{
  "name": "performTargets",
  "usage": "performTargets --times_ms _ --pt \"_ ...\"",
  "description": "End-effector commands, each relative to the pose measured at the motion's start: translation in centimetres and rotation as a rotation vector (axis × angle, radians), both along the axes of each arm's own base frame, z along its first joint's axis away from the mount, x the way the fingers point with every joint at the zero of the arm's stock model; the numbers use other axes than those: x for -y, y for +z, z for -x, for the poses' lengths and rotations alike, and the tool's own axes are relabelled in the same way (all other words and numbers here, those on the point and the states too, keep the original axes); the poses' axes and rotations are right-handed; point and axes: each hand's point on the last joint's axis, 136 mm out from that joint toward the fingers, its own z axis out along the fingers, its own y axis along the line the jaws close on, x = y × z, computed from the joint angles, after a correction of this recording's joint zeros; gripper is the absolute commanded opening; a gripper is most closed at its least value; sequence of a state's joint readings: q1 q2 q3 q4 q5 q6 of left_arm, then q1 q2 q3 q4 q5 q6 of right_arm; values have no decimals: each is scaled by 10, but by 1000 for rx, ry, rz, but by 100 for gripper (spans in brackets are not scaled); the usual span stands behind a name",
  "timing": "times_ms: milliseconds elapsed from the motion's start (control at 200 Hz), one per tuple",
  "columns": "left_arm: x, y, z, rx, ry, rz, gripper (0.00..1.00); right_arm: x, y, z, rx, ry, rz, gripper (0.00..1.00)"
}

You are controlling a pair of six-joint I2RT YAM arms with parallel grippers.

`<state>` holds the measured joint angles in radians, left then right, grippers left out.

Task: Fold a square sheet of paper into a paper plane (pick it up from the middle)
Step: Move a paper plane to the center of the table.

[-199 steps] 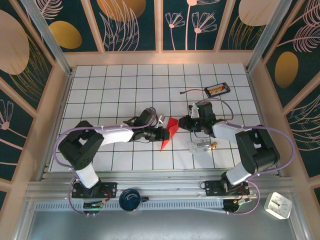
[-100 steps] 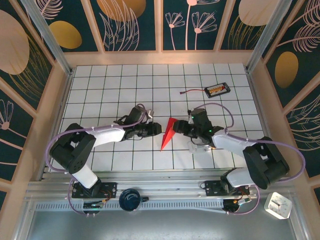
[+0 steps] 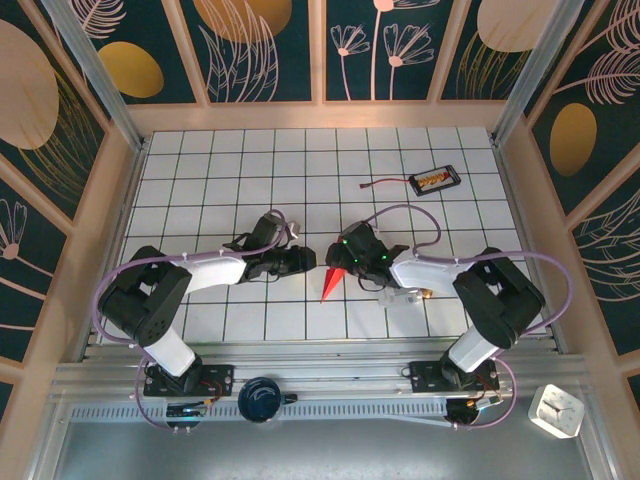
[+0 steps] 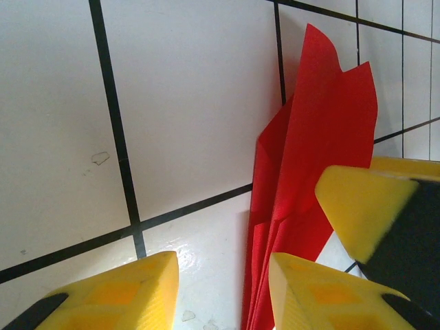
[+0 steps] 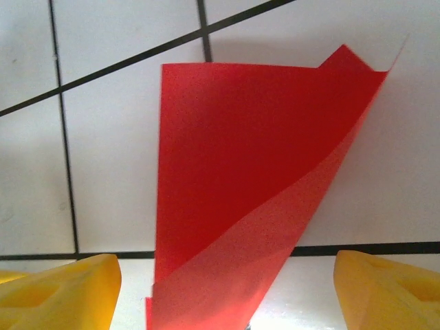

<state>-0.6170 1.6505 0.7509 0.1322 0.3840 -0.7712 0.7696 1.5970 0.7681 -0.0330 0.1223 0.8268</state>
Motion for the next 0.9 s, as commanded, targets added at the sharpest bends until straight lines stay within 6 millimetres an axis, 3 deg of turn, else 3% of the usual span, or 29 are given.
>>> performTargets --times_ms 0,340,626,816,836,896 --pt "1 -4 -1 10 -20 8 39 13 -1 -2 3 -60 65 80" --pt "1 -6 -1 5 -20 10 39 26 0 6 3 -92 41 59" --pt "12 5 3 -6 -35 92 40 32 -5 14 -4 -87 -93 24" --pt "31 17 4 -26 -83 203 43 36 -7 14 6 -72 -174 17" --pt "33 9 4 -47 -88 195 44 35 -8 15 1 -67 -182 16" --pt "41 8 4 -62 -112 207 45 35 -10 15 -3 -61 -194 15"
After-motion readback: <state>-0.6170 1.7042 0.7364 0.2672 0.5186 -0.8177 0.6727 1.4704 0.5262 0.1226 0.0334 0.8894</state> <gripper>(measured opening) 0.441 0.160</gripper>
